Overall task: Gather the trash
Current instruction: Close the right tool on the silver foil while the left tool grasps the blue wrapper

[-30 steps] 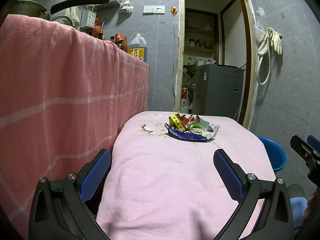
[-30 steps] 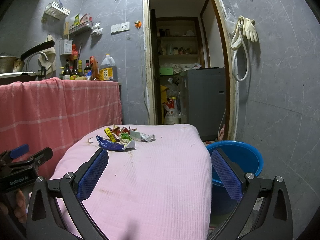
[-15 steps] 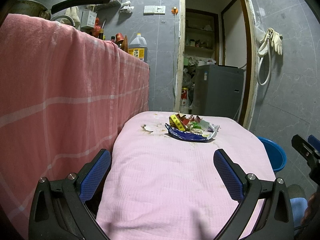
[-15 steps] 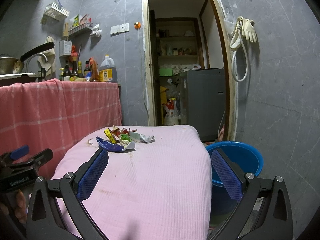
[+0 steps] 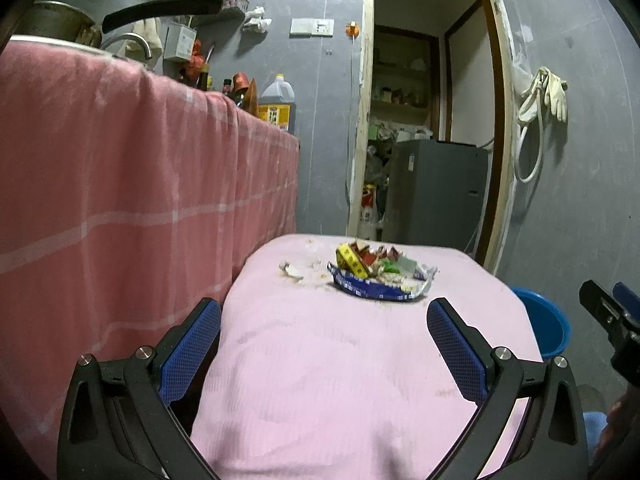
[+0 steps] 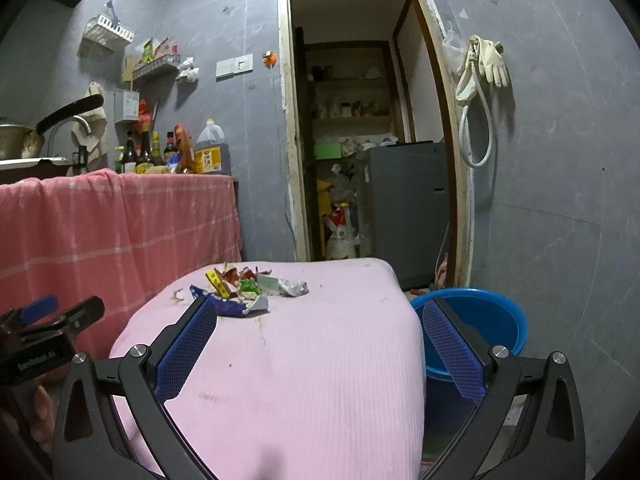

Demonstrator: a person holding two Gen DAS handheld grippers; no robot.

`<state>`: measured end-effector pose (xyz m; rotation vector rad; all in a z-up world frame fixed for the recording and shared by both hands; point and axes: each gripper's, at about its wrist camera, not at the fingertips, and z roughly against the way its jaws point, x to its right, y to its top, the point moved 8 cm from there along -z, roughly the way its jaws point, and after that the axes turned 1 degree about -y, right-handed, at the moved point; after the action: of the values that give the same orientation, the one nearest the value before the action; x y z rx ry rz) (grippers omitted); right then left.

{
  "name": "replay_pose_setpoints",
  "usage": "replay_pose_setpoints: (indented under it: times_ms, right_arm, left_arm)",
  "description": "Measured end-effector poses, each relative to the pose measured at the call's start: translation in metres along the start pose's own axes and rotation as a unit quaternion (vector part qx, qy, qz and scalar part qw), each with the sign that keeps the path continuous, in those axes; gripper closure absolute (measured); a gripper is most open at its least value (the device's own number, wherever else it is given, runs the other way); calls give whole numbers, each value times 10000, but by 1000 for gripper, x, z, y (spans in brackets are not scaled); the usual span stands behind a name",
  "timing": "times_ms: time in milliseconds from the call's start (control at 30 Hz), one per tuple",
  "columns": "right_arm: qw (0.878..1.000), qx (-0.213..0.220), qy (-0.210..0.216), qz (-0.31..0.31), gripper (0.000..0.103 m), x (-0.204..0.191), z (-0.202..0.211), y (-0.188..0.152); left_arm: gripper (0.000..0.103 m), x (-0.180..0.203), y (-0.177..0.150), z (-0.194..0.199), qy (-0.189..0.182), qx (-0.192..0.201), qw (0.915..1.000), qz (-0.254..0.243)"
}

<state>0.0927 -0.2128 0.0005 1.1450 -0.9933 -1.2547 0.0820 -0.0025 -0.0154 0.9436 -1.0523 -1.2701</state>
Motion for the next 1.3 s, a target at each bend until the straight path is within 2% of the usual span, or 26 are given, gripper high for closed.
replay_pose_setpoints:
  times_ms: [200,433,733,933,1067,1300]
  right_arm:
    - [9997,237,44,89,0,-5,-8,17]
    - [9986,447,183,194,0,-11,-26,36]
    - [9959,759,301,377,0,-17,-56,55]
    - [9940,866,419,518,0,-24,-84,64]
    - [9941,643,580,650,0,-29,-114,60]
    - [9925,-265,814,870,0,-32,-164,31]
  left_arm:
    - [2,0,19,-9,33,262,9997,8]
    - [2,-4,36,-34,-28,304,9995,98]
    - [2,-2,61,-61,81,651,9978,-112]
    - [2,-6,62,-84,186,748,9967,-236]
    - [2,-10,54,-104,173,514,9982,-272]
    - [2,-13,26,-146,175,-491,9980,-353]
